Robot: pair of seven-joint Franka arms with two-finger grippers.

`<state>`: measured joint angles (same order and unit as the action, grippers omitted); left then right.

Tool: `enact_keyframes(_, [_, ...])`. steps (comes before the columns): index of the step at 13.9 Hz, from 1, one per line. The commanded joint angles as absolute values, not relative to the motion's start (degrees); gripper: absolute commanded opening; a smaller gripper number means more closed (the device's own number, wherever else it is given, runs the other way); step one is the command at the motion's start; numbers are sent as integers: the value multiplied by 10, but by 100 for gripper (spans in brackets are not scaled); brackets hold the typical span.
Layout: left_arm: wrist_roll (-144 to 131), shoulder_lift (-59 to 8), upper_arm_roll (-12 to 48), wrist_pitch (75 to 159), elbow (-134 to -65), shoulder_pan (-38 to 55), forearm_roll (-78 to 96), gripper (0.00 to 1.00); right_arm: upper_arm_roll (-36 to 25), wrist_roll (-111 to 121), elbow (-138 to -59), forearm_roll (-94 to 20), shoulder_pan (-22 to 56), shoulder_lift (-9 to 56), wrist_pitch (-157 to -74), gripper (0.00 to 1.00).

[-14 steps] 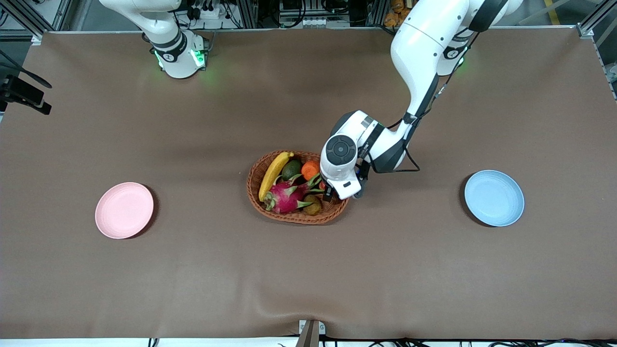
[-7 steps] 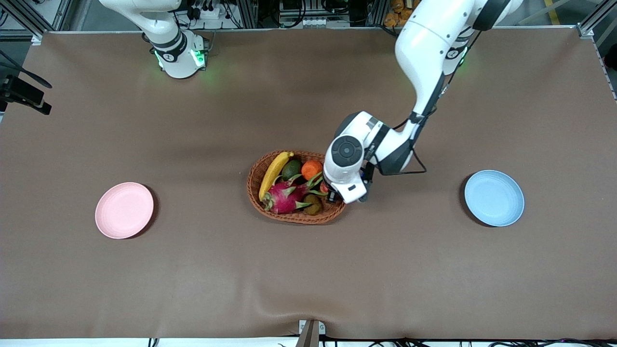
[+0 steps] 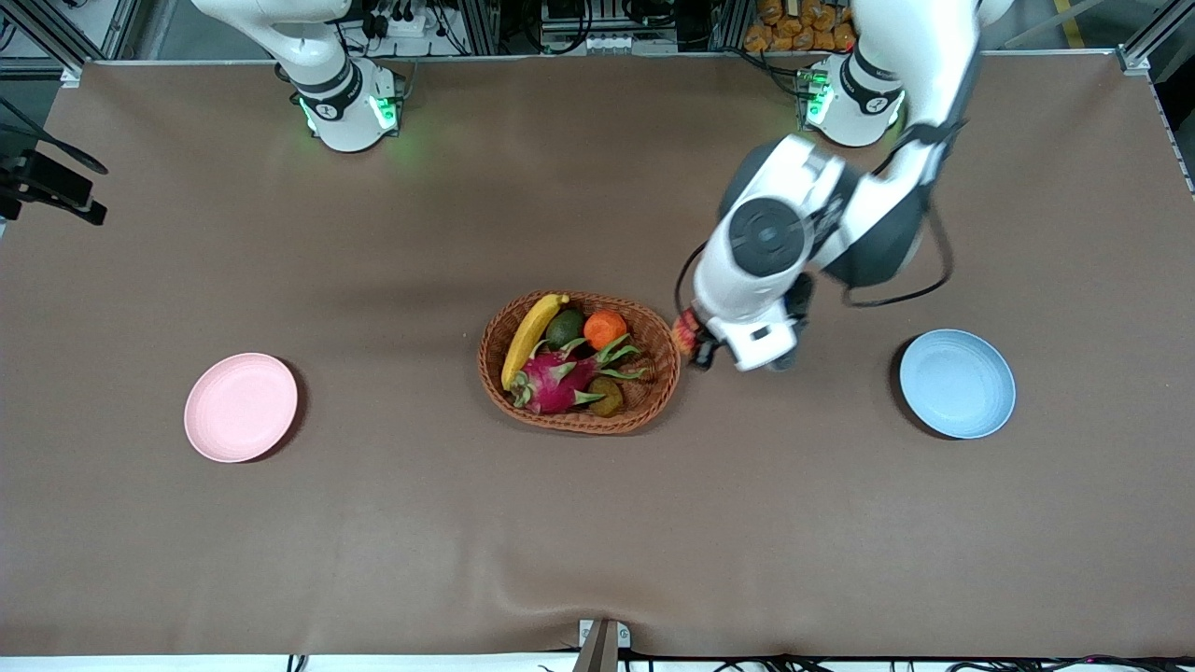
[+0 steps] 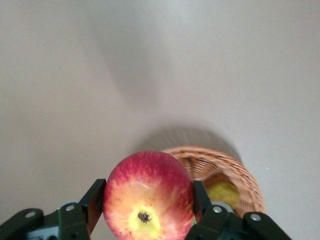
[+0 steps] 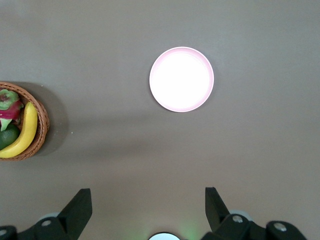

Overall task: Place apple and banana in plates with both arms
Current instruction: 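Carry the apple to the blue plate while the right gripper reaches the banana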

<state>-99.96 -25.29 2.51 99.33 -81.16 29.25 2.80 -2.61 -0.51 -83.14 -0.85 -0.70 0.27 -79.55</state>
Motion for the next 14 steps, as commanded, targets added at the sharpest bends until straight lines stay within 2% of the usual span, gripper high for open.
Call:
enact_keyframes(1, [-944,-185,32,924,-833,243,42,0,-25,-12,-824,-11,26,30,-793,100])
enact_keyframes(7, [-734,-114,30,860,-842,118,57,0,-26,-11,-819,13,147,137,-805,100])
enact_keyframes(10, [-617,-104,30,860,-872,57,50,0,-26,-11,-817,29,182,174,-810,100])
enact_keyframes(14, [-514,-104,30,898,-930,0,18,0,-25,-14,-819,-46,210,232,-845,100])
